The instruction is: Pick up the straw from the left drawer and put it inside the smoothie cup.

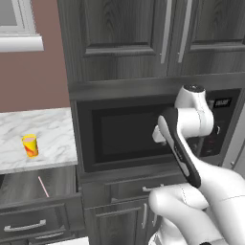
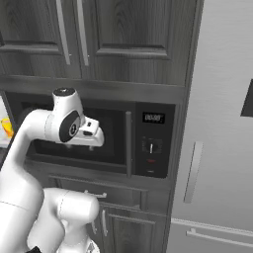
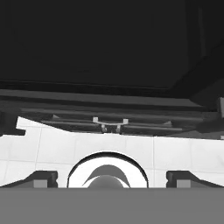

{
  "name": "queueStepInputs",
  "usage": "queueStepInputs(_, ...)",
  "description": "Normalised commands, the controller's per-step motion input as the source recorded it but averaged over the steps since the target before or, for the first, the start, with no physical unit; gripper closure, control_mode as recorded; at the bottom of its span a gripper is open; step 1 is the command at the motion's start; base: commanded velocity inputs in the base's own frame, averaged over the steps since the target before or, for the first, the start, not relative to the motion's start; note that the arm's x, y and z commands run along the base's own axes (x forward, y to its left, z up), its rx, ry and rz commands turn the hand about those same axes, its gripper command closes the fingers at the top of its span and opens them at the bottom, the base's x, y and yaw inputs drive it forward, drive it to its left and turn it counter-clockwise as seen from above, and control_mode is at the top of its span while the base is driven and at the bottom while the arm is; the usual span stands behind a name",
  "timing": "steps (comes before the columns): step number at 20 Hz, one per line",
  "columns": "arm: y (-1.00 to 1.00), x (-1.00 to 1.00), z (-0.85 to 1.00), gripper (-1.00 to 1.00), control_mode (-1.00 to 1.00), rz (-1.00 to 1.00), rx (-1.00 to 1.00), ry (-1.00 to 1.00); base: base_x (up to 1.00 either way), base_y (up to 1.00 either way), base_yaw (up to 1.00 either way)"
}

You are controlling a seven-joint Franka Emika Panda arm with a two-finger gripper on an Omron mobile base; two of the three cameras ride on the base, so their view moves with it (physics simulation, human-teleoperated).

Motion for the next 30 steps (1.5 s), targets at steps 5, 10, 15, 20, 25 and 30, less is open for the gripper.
queueStepInputs(5, 0.0, -0.5, -0.51, -1.0, -1.0, 0.0, 0.0, 0.0, 0.0, 0.0, 0.0)
queueStepInputs(10, 0.0, -0.61, -0.38, -1.0, -1.0, 0.04, 0.0, 0.0, 0.0, 0.0, 0.0)
queueStepInputs(15, 0.0, -0.19, 0.04, -1.0, -1.0, 0.01, 0.0, 0.0, 0.0, 0.0, 0.0)
queueStepInputs(20, 0.0, -0.01, 0.35, -1.0, -1.0, 0.0, 0.0, -0.01, 0.0, 0.0, 0.0)
queueStepInputs(25, 0.0, 0.0, 0.24, -1.0, -1.0, 0.0, 0.0, 0.0, 0.0, 0.0, 0.0)
queueStepInputs(30, 0.0, 0.01, 0.0, -1.0, -1.0, 0.0, 0.0, 0.0, 0.0, 0.0, 0.0)
